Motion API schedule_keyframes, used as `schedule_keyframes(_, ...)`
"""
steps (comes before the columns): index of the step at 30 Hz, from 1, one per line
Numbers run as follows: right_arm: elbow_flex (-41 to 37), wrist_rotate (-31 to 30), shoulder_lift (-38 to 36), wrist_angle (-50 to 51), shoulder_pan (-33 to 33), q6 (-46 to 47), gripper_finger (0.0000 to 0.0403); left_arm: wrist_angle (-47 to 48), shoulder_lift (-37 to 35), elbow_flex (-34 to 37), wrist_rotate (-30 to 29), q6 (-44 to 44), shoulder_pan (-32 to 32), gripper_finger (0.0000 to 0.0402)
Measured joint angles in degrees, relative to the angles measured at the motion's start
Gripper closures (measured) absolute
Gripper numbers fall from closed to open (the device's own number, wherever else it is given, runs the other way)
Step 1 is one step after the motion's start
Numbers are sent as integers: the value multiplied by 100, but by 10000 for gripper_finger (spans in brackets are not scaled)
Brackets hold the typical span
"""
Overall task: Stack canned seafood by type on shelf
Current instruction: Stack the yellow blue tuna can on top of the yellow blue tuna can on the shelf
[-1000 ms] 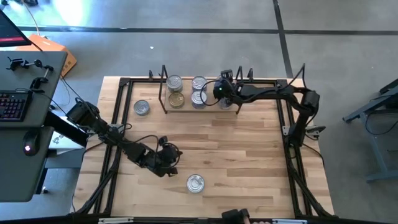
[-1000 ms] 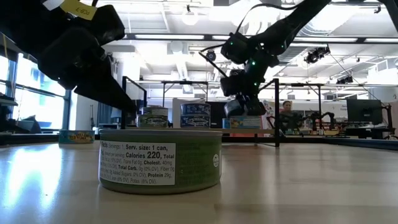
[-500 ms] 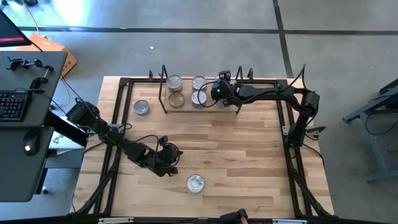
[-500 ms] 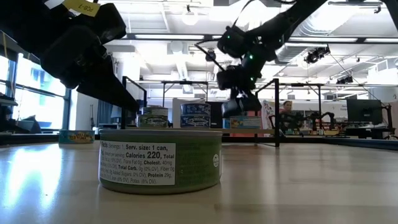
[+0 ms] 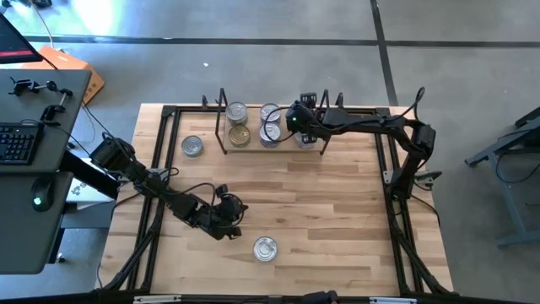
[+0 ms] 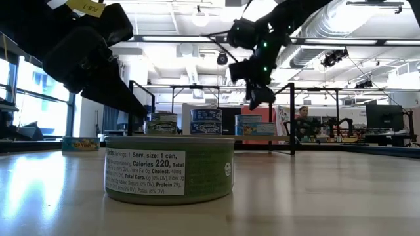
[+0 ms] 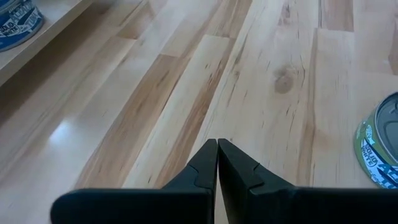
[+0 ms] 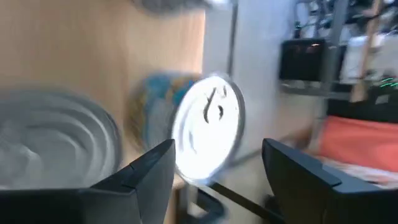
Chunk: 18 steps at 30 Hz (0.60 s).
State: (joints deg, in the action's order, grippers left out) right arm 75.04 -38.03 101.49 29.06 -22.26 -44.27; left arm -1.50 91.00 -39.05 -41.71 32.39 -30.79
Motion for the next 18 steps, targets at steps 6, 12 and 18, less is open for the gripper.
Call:
schedule_keyframes(6, 145, 1979, -304, -41, 414, 1908, 172, 646, -184, -4, 4, 556, -82, 397)
schedule_keyframes(12, 55, 3113, -337, -776, 1628, 2954, 171, 3046, -1195, -7, -496, 2508, -415, 397)
schedule_keyframes(18, -1087, 3222, -312, -2562, 2901, 3727, 171, 5678, -1864, -7, -1222, 4779, -183, 397)
